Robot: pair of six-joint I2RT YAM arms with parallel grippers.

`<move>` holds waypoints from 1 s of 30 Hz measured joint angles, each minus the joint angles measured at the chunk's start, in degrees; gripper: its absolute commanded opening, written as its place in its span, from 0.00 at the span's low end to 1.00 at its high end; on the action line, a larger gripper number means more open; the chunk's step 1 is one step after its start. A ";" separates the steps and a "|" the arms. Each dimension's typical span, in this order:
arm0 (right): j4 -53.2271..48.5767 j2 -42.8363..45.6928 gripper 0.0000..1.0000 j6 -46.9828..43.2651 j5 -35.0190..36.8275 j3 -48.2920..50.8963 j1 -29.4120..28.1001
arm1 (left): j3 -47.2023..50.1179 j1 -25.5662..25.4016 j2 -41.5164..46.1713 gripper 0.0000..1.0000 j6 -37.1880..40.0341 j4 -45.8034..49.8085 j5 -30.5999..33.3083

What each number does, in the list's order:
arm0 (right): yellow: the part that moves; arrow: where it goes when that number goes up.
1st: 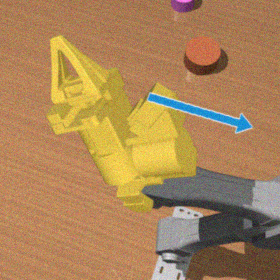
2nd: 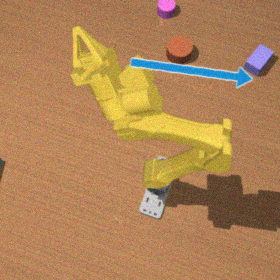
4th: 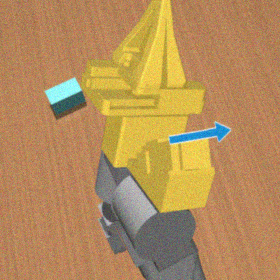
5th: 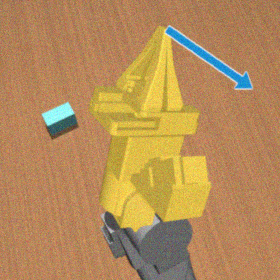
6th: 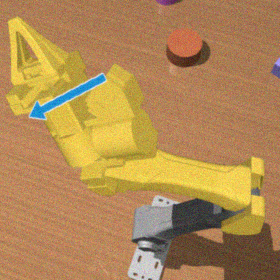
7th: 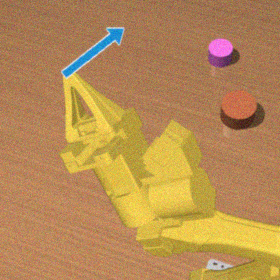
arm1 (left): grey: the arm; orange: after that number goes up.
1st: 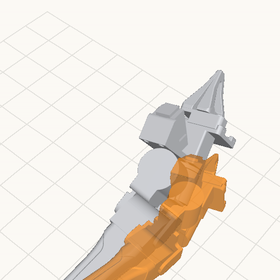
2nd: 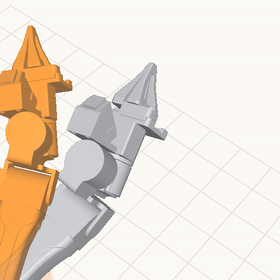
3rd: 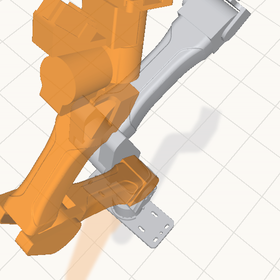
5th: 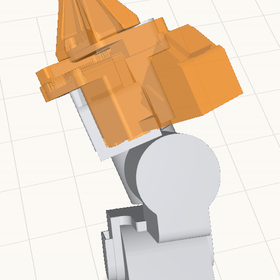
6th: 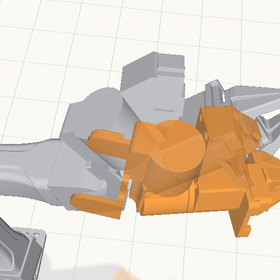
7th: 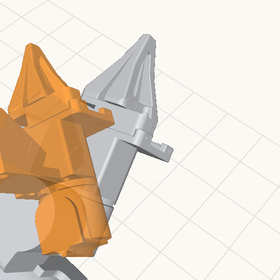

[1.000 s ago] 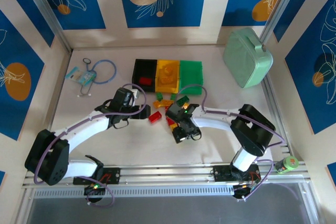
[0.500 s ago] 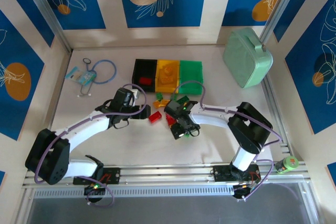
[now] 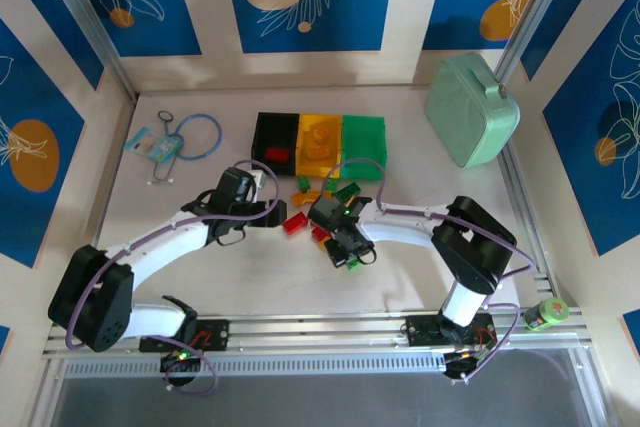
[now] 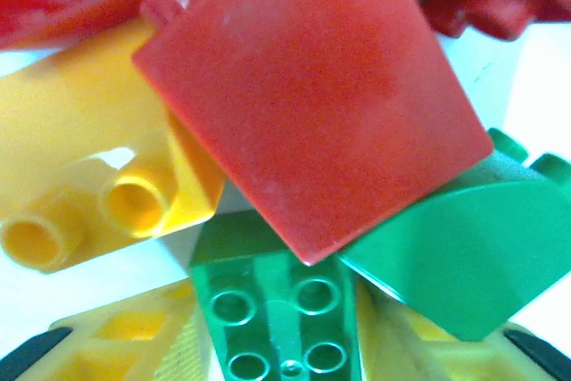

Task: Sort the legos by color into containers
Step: Pick up the lego from the bottom-center of the table, then place the lego in the container.

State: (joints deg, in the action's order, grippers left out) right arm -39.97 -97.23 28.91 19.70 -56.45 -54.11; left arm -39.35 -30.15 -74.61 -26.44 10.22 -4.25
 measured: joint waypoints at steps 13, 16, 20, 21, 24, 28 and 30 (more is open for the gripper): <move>-4.72 9.49 0.31 1.11 -0.92 -0.24 0.33 | 0.00 0.00 -0.46 0.85 0.79 0.11 0.09; -5.16 11.39 0.31 -0.24 -2.32 -3.41 4.44 | 0.00 0.00 -0.44 0.84 1.05 0.28 0.24; -5.57 11.19 0.31 -2.40 -3.80 -11.08 12.87 | 0.07 0.00 0.22 0.84 1.07 0.81 0.24; -5.90 10.62 0.30 -2.95 -3.89 -13.44 14.93 | 0.26 -0.02 0.70 0.83 1.05 0.83 0.24; -6.36 6.47 0.31 -4.35 -4.50 -21.55 20.72 | 1.29 -0.07 2.64 0.83 1.05 1.01 0.24; -7.48 -1.36 0.31 -5.92 -5.16 -30.97 26.91 | 3.43 -0.15 5.84 0.83 0.83 1.20 0.26; -8.59 -6.08 0.31 -6.49 -5.16 -36.04 29.44 | 4.74 -0.15 7.65 0.82 0.59 1.38 0.42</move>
State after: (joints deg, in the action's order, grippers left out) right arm -48.56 -103.31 22.41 14.55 -92.49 -24.67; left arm -34.61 -30.30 -66.96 -25.85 11.60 -3.84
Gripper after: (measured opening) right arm 0.313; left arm 0.825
